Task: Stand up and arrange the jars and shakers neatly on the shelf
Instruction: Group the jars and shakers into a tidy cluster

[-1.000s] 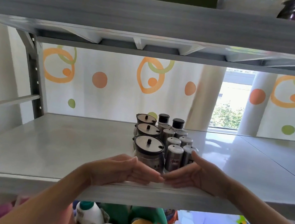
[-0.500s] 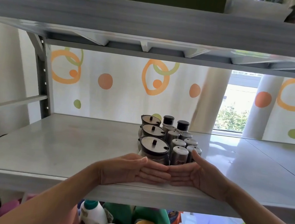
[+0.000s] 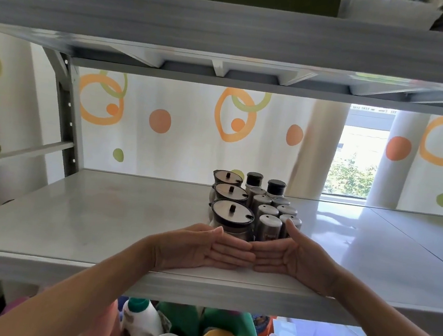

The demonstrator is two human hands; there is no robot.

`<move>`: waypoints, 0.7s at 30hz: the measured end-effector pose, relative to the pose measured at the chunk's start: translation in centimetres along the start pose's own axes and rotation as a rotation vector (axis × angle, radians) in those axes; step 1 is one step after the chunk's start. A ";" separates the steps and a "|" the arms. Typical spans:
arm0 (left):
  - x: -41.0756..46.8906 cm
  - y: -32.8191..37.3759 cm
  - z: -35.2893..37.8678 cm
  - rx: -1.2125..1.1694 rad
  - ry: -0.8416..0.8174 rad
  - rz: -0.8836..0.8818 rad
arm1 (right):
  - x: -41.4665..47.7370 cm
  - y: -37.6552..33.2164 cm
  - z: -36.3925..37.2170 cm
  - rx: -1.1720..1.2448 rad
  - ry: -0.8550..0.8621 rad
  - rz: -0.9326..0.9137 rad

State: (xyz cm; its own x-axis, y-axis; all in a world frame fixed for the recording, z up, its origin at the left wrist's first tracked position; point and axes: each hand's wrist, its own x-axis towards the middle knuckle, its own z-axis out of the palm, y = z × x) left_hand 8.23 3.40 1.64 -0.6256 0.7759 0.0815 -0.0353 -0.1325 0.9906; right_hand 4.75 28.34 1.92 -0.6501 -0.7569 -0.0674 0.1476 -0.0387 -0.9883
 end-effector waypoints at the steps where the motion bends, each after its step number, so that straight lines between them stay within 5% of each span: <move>1: 0.1 0.1 0.0 -0.006 0.006 -0.002 | 0.1 0.0 0.0 -0.004 0.005 -0.002; 21: 0.7 0.4 0.0 -0.027 0.098 -0.013 | 1.4 -0.3 -0.3 0.011 0.053 -0.016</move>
State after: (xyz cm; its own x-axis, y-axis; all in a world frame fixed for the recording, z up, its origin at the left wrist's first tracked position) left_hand 7.75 3.88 2.05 -0.6982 0.7137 0.0560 -0.0638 -0.1400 0.9881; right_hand 3.58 27.53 2.04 -0.6907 -0.7207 -0.0586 0.1445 -0.0582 -0.9878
